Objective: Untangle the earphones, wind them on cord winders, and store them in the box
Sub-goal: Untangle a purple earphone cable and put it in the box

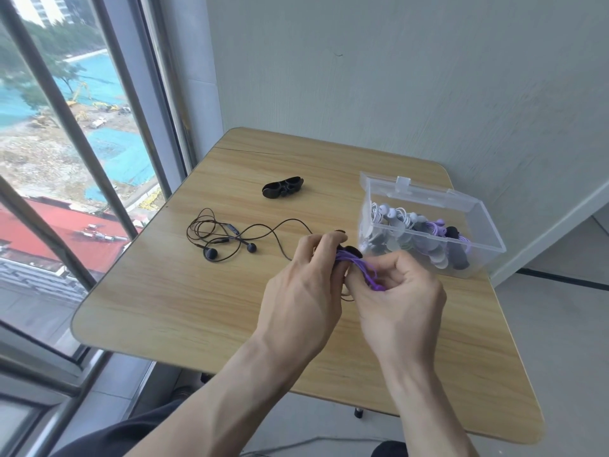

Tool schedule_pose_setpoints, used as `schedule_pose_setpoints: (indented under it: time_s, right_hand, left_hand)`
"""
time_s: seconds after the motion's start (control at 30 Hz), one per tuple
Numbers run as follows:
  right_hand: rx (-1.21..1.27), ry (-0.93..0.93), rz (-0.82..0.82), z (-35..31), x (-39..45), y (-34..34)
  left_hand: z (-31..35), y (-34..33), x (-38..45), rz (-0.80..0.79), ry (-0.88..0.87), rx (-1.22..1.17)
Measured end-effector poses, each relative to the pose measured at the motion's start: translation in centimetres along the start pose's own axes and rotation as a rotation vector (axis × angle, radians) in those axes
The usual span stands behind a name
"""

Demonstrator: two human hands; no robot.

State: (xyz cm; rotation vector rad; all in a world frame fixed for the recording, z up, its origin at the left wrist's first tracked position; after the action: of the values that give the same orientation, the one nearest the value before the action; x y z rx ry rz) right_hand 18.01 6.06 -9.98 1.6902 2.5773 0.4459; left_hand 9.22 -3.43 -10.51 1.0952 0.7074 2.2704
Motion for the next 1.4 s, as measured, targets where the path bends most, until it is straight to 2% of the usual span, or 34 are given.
schedule_pose_setpoints:
  time_s: [0.13, 0.33, 0.47, 0.6, 0.9, 1.0, 1.13, 1.4]
  right_hand:
    - [0.026, -0.010, -0.041, 0.2, 0.1, -0.1]
    - [0.274, -0.064, -0.178, 0.4, 0.5, -0.3]
    - [0.270, -0.051, -0.296, 0.6, 0.8, -0.5]
    - [0.308, -0.082, -0.378, 0.8, 0.8, -0.9]
    - [0.230, 0.005, -0.398, 0.2, 0.6, -1.0]
    - [0.208, -0.043, -0.406, 0.7, 0.4, -1.3]
    - [0.237, -0.131, -0.429, 1.2, 0.2, -1.5]
    - [0.236, -0.025, -0.316, 0.8, 0.1, -1.7]
  left_hand:
    - [-0.2, -0.1, -0.1, -0.020, 0.055, 0.008]
    - [-0.7, 0.6, 0.7, -0.025, 0.053, -0.161]
    - [-1.5, 1.2, 1.4, -0.140, 0.044, -0.313]
    - [-1.6, 2.1, 1.6, -0.134, 0.046, -0.365]
    - [-1.8, 3.0, 1.7, -0.073, 0.141, -0.402]
    - [-2.0, 2.9, 1.6, -0.078, 0.138, -0.307]
    - [-1.5, 2.7, 1.3, -0.091, 0.043, -0.138]
    - [-0.6, 2.2, 1.0, 0.015, 0.062, -0.185]
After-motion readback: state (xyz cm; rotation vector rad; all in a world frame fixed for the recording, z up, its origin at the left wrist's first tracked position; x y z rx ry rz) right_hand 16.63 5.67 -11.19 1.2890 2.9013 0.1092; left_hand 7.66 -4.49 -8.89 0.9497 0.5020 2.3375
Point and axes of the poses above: each hand's wrist, its own x-axis towards the middle knuckle, its own y-axis out of the back of the hand, z = x × y, the point moved 5 cm from there along x, towards the middle knuckle, and after that the axes turned 8 degrees about -y, right-handed, at the moved point
